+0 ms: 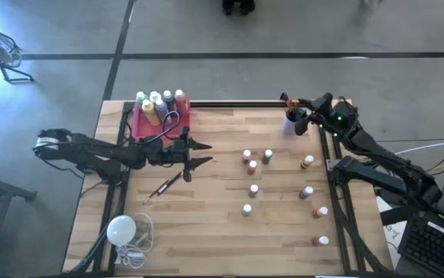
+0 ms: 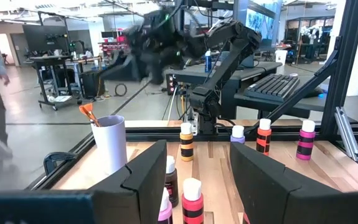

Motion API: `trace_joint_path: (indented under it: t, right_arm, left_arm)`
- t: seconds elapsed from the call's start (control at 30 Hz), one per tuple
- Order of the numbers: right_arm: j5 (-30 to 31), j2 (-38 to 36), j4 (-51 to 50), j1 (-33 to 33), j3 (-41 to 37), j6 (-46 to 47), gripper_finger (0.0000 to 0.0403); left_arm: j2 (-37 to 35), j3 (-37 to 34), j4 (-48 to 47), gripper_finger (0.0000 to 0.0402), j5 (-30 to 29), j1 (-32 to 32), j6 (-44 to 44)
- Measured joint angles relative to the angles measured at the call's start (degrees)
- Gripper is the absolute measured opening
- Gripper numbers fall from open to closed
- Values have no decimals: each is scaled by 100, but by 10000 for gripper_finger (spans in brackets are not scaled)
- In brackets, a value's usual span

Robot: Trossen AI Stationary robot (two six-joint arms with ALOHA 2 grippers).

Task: Pick & Place Paint Supplies
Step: Put the gold paint brush into the purple cup

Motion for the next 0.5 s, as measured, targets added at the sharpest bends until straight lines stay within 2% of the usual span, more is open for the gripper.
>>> trace_joint_path:
  t: [0.13,0.2,0.33,0.5]
  right_arm:
    - [-1487,-156,313,230,153,485,141]
    - [-1895,-183,637,478,156,698,127]
    - [-1958,-120,1323,1216,104,692,97]
    - [-1911,244,1696,2154,104,344,62]
  left_arm:
    - [0,4,-382,181,1,0,-368]
    - [-25,74,-737,181,2,-9,-412]
    - [-158,419,-1857,181,2,-66,-387]
    - [-249,1392,-4432,181,-322,-174,-502]
